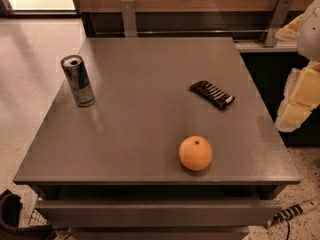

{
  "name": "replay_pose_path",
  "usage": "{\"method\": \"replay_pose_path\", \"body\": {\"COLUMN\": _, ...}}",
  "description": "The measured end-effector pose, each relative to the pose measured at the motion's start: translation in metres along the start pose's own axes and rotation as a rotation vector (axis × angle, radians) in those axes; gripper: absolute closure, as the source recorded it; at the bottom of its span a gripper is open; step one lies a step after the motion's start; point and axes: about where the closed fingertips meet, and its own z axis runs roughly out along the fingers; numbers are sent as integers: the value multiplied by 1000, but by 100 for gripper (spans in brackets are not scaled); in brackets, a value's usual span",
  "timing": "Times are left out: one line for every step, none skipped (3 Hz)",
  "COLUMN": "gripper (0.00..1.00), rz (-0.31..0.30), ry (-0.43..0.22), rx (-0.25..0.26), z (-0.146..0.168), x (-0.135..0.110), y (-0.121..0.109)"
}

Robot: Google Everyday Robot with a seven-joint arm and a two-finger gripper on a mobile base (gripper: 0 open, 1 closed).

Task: Move rxbar chocolate near redbull can

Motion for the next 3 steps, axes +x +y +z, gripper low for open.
{"method": "replay_pose_path", "body": {"gripper": 0, "rz": 0, "ry": 0, "rx": 0, "z": 0, "x": 0, "y": 0}}
{"method": "replay_pose_path", "body": {"gripper": 0, "rz": 20, "ry": -5, "rx": 16, "z": 0, "x": 1, "y": -8}}
{"method": "replay_pose_path", "body": {"gripper": 0, "rz": 116, "ry": -68, "rx": 47, "z": 14, "x": 8, "y": -33}}
